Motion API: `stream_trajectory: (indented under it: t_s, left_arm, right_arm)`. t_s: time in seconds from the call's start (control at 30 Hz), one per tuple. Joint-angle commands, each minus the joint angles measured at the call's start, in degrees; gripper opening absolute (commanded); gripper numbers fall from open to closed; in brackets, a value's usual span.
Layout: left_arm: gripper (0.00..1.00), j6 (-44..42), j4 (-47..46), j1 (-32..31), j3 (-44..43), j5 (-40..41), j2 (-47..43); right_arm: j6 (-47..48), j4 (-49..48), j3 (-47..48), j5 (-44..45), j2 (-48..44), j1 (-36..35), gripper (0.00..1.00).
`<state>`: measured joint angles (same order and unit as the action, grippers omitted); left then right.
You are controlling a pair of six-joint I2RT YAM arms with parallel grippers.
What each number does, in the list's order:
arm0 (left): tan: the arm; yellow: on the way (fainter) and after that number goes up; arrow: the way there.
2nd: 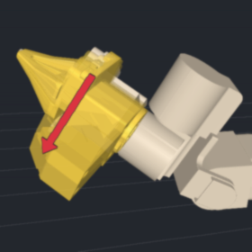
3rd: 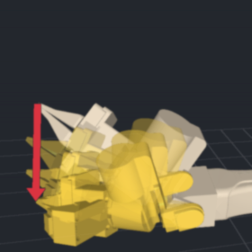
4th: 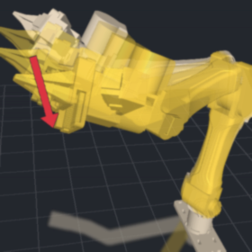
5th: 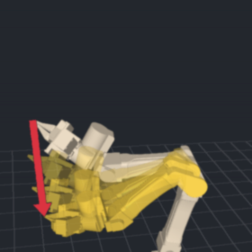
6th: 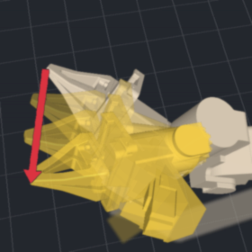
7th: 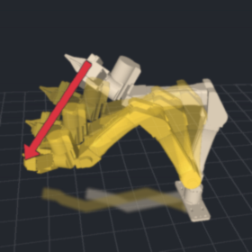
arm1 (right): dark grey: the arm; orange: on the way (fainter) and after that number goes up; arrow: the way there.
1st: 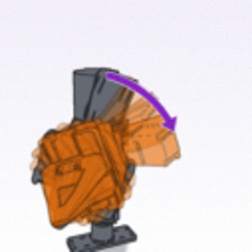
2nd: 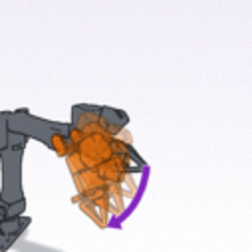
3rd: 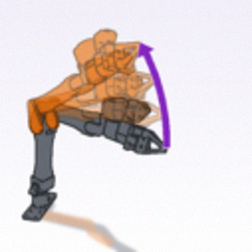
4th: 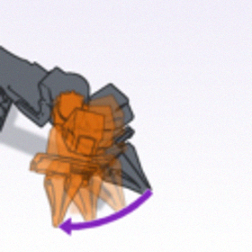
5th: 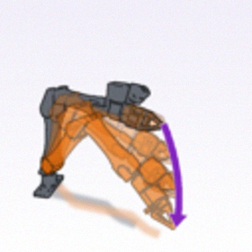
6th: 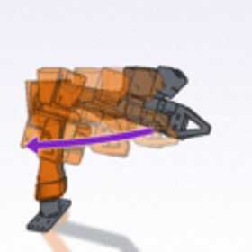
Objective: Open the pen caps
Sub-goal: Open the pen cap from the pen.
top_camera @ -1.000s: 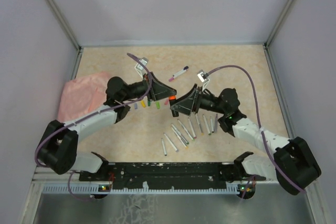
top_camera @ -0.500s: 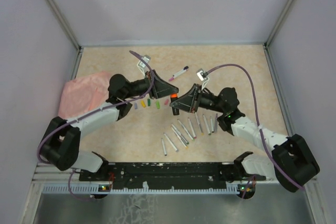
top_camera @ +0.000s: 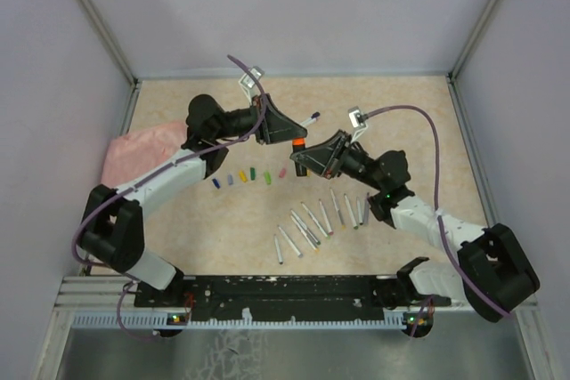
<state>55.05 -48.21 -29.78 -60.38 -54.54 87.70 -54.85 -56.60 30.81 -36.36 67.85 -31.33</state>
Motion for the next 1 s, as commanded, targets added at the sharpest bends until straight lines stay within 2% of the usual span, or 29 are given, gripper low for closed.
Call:
stream_trajectory:
  t_s: [0.0, 0.23, 0.57, 0.77, 0.97]
  left_arm:
    - [0.00, -4.5, -2.3, 7.3, -9.1, 14.4, 1.1]
    - [0.00, -3.9, -2.2, 9.4, -16.5, 19.6, 4.6]
    - [0.00, -6.3, 1.1, 9.9, -21.0, 28.4, 5.1]
    - [0.00, -8.6, 5.9, 11.8, -23.7, 30.8, 5.4]
    - [0.00, -6.6, 4.2, 14.5, -26.3, 30.8, 6.4]
  right_arm:
    - [-2.7, -1.9, -2.7, -11.0, 0.7, -1.4, 0.00]
    - [-6.0, -6.6, -3.5, -11.7, 3.6, -1.4, 0.00]
    - [-6.7, -5.8, -3.0, -11.4, 5.3, -1.4, 0.00]
    - [-7.9, -7.4, -3.0, -11.5, 6.4, -1.4, 0.00]
    - [-10.2, -10.9, -3.3, -11.6, 7.7, -1.4, 0.00]
